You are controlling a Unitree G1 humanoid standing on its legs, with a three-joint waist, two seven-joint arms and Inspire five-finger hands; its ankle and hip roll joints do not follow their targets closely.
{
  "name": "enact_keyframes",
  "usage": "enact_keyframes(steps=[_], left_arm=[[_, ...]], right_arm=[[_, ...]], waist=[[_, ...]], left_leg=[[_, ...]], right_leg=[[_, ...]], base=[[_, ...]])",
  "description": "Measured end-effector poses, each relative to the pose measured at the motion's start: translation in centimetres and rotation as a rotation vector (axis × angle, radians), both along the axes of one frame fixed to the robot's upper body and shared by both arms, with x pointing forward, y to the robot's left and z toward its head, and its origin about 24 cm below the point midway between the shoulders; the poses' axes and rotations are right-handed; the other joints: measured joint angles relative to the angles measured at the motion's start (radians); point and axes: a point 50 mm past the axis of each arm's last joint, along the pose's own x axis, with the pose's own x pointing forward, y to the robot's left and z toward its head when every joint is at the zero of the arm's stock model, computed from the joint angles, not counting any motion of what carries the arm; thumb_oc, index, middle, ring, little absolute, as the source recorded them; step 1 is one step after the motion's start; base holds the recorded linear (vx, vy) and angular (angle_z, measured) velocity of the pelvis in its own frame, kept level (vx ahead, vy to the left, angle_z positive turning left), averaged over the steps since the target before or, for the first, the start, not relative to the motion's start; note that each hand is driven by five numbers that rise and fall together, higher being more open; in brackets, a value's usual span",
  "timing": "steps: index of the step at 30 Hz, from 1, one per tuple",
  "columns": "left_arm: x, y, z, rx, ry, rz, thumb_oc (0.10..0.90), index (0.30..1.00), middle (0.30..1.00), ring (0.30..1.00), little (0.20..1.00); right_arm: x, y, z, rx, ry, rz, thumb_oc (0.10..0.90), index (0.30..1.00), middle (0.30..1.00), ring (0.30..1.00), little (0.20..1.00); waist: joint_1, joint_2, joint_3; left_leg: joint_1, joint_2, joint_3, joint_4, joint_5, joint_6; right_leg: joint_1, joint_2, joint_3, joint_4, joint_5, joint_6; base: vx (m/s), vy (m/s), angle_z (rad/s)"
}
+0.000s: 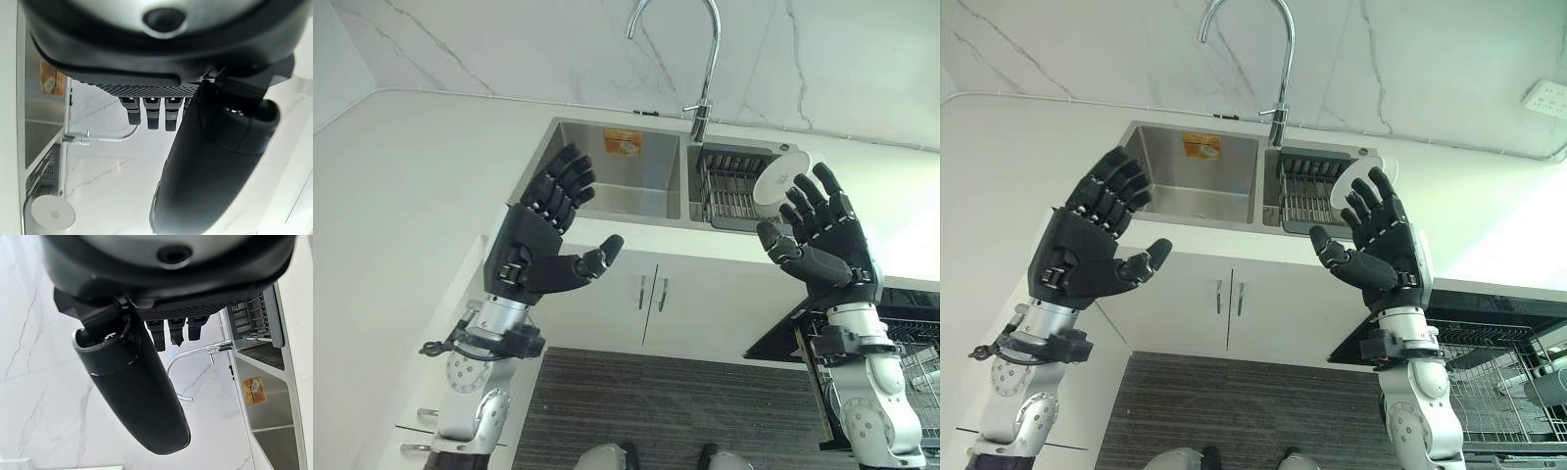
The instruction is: Place the dishes in the dishwasher.
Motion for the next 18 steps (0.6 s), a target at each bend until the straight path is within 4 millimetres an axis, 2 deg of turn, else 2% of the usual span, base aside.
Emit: enact_keyframes(steps=[1,2,4,7,8,9,12,15,18], left_arm=[[0.0,0.2,0.2,0.003,-0.01,0.008,0.8,0.9,0.9,0.9,0.9],[0.0,0.6,0.4,0.006,-0.011,0.029,0.8,0.9,0.9,0.9,0.9],[-0.2,0.6,0.1,0.009,0.003,0.029,0.8,0.9,0.9,0.9,0.9],[-0.5,0.6,-0.2,0.005,0.018,0.029,0.8,0.9,0.9,0.9,0.9],[-0.5,0.5,-0.3,0.005,0.021,0.023,0.8,0.9,0.9,0.9,0.9],[-0.5,0.1,-0.5,-0.001,0.029,0.004,0.8,0.9,0.9,0.9,0.9],[-0.4,-1.0,-0.2,-0.011,0.02,-0.051,0.8,0.9,0.9,0.9,0.9],[-0.3,-1.6,0.0,-0.012,0.009,-0.074,0.8,0.9,0.9,0.9,0.9],[-0.2,-1.6,0.1,-0.015,0.006,-0.074,0.8,0.9,0.9,0.9,0.9]], right_arm=[[-0.1,-0.2,0.2,-0.019,-0.005,-0.001,0.8,0.9,0.9,0.9,0.9],[-0.4,-1.3,0.3,-0.03,0.0,-0.049,0.8,0.9,0.9,0.9,0.9],[-0.7,-2.0,0.4,-0.028,-0.01,-0.087,0.8,0.9,0.9,0.9,0.9],[-0.7,-2.2,0.8,-0.031,-0.029,-0.09,0.8,0.9,0.9,0.9,0.9],[-0.6,-2.1,0.9,-0.03,-0.034,-0.088,0.8,0.9,0.9,0.9,0.9],[-0.2,-1.9,1.2,-0.023,-0.043,-0.087,0.8,0.9,0.9,0.9,0.9],[0.2,-1.6,1.8,-0.029,-0.063,-0.083,0.8,0.9,0.9,0.9,0.9],[0.8,-1.8,2.8,-0.018,-0.091,-0.085,0.8,0.9,0.9,0.9,0.9],[1.4,-1.6,3.5,0.01,-0.106,-0.062,0.8,0.9,0.9,0.9,0.9]], waist=[[-0.002,-0.004,0.007],[-0.008,-0.022,0.024],[-0.021,-0.033,0.023],[-0.02,-0.043,0.022],[-0.021,-0.045,0.022],[-0.024,-0.033,0.022],[-0.027,-0.032,0.022],[-0.034,-0.025,0.019],[-0.049,-0.008,0.009]], left_leg=[[-0.002,-0.004,0.008,-0.003,0.004,0.002],[0.001,-0.015,0.011,-0.005,0.008,0.006],[0.005,-0.016,0.009,-0.005,0.007,0.006],[0.007,-0.013,0.011,-0.003,0.004,-0.005],[0.008,-0.012,0.01,0.001,0.002,-0.012],[0.022,0.016,0.004,0.004,-0.003,-0.039],[0.044,0.052,-0.011,-0.019,0.016,-0.07],[0.072,0.067,-0.027,-0.067,0.037,-0.102],[0.086,0.076,-0.047,-0.095,0.053,-0.121]], right_leg=[[-0.021,-0.009,0.024,-0.002,0.007,0.024],[-0.064,-0.021,0.082,-0.024,0.022,0.044],[-0.057,-0.006,0.094,-0.042,0.028,0.035],[-0.019,0.023,0.067,-0.06,0.037,0.018],[0.007,0.035,0.065,-0.08,0.05,0.002],[0.034,0.061,0.044,-0.103,0.087,-0.034],[0.053,0.1,0.02,-0.095,0.069,-0.073],[0.056,0.116,0.006,-0.069,0.037,-0.105],[0.055,0.121,-0.013,-0.034,0.002,-0.122]], base=[[0.14,-0.213,-0.1],[0.16,-0.27,0.03],[0.15,-0.272,0.07],[0.15,-0.257,-0.04],[0.14,-0.261,-0.05],[0.14,-0.249,-0.01],[0.1,-0.155,0.02],[0.09,-0.108,0.09],[0.06,-0.097,0.18]])
